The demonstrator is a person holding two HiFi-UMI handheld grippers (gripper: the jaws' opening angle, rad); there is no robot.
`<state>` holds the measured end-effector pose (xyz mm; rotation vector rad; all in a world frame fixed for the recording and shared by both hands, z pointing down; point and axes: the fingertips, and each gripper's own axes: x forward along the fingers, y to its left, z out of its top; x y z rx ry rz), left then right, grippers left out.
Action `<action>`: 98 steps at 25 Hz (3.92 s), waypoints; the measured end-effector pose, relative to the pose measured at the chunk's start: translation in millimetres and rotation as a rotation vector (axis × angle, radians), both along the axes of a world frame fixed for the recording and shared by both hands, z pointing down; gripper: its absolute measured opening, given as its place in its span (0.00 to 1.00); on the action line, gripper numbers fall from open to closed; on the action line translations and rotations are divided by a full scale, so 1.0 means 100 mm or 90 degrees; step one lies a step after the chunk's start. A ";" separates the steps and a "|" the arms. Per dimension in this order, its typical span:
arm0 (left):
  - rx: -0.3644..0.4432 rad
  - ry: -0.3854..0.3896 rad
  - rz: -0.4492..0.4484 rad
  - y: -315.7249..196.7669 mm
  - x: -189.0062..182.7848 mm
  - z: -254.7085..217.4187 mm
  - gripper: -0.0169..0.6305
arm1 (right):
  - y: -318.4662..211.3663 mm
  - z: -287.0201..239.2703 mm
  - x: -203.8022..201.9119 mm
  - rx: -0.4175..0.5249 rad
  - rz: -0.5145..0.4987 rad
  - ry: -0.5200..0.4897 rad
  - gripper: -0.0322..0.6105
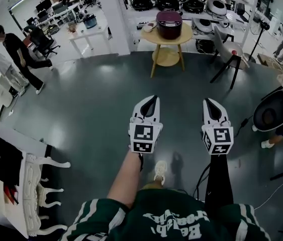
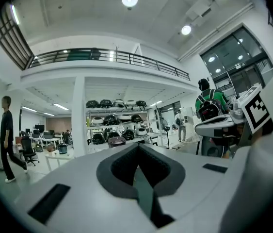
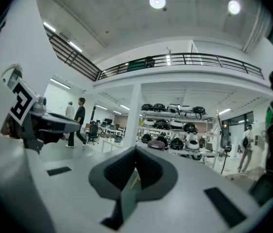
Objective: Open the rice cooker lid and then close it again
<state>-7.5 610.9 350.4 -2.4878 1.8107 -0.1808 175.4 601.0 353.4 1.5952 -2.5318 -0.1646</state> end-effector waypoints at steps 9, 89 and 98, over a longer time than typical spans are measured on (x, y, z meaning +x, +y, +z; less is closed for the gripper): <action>-0.005 0.002 0.023 -1.48 -0.24 -0.03 0.03 | -1.40 -0.06 -0.27 0.002 0.023 0.007 0.06; -0.108 -0.016 0.127 -10.03 -0.35 1.31 0.02 | -10.00 1.56 -1.41 -0.274 -0.065 0.100 0.06; -0.139 -0.005 0.181 -10.18 -0.29 1.61 0.02 | -10.12 1.87 -1.51 -0.325 -0.073 0.119 0.05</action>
